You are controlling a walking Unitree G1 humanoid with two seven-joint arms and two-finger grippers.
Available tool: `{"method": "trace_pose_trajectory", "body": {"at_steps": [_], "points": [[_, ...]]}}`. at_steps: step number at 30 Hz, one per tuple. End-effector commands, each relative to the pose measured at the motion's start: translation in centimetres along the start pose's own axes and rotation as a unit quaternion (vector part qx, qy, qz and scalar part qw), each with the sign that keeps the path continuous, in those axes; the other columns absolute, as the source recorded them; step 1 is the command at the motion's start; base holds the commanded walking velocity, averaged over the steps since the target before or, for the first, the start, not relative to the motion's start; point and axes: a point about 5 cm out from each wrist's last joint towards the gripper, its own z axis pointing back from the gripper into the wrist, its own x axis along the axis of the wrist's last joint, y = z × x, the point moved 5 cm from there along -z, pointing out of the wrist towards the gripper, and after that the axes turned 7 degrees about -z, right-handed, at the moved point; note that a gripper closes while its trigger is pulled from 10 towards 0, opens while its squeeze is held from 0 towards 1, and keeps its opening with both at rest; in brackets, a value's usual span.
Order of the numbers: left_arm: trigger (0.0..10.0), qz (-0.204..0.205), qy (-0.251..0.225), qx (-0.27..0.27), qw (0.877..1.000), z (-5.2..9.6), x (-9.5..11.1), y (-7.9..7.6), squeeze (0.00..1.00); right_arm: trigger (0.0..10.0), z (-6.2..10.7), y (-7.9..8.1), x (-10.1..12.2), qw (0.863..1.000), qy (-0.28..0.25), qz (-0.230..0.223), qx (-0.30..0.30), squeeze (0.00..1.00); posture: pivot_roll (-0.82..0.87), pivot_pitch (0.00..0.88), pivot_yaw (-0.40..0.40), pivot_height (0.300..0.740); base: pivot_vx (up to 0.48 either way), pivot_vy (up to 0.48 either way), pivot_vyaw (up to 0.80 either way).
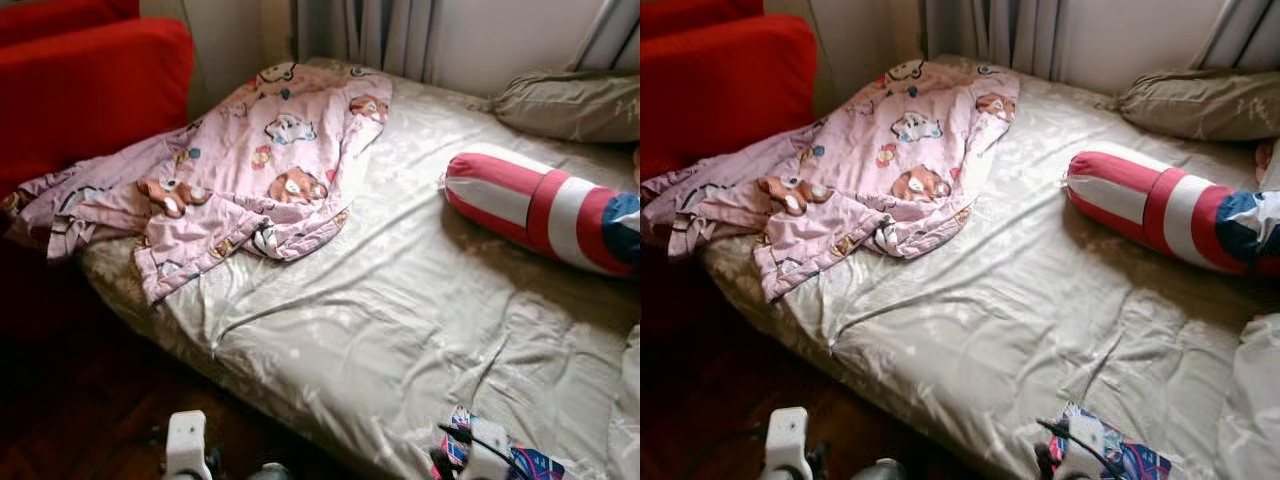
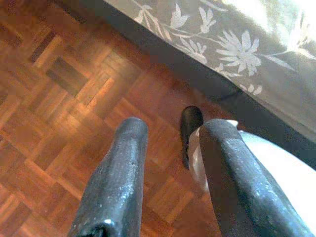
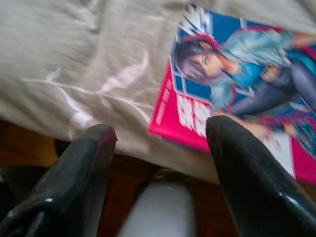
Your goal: Clean up the room
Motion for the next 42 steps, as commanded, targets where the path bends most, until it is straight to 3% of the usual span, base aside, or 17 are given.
{"method": "trace_pose_trajectory", "body": {"at_steps": [1, 10, 39, 42], "points": [[10.0, -0.008, 0.009, 0.003, 1.000, 0.10, -0.47, 0.36, 0.00, 10.0, -0.09, 0.52, -0.12, 1.000, 0.003, -0.009, 0.003, 0.00, 0.07, 0.169, -0.017, 0.740, 0.000, 0.292, 0.00], [10.0, -0.008, 0.011, 0.003, 1.000, 0.12, -0.56, 0.41, 0.00, 10.0, -0.08, 0.50, -0.17, 1.000, 0.002, -0.019, 0.001, 0.00, 0.07, 0.173, -0.014, 0.740, 0.000, 0.099, 0.00], [10.0, -0.007, 0.016, 0.003, 1.000, 0.21, -0.90, 0.49, 0.00, 10.0, -0.06, 0.49, -0.39, 0.999, 0.003, -0.039, -0.002, 0.00, 0.07, 0.183, -0.012, 0.740, 0.000, 0.389, 0.00], [10.0, -0.008, 0.017, 0.004, 1.000, 0.25, -1.03, 0.55, 0.00, 10.0, -0.04, 0.47, -0.46, 0.999, 0.003, -0.042, -0.003, 0.00, 0.07, 0.184, -0.011, 0.740, 0.000, -0.133, 0.00]]}}
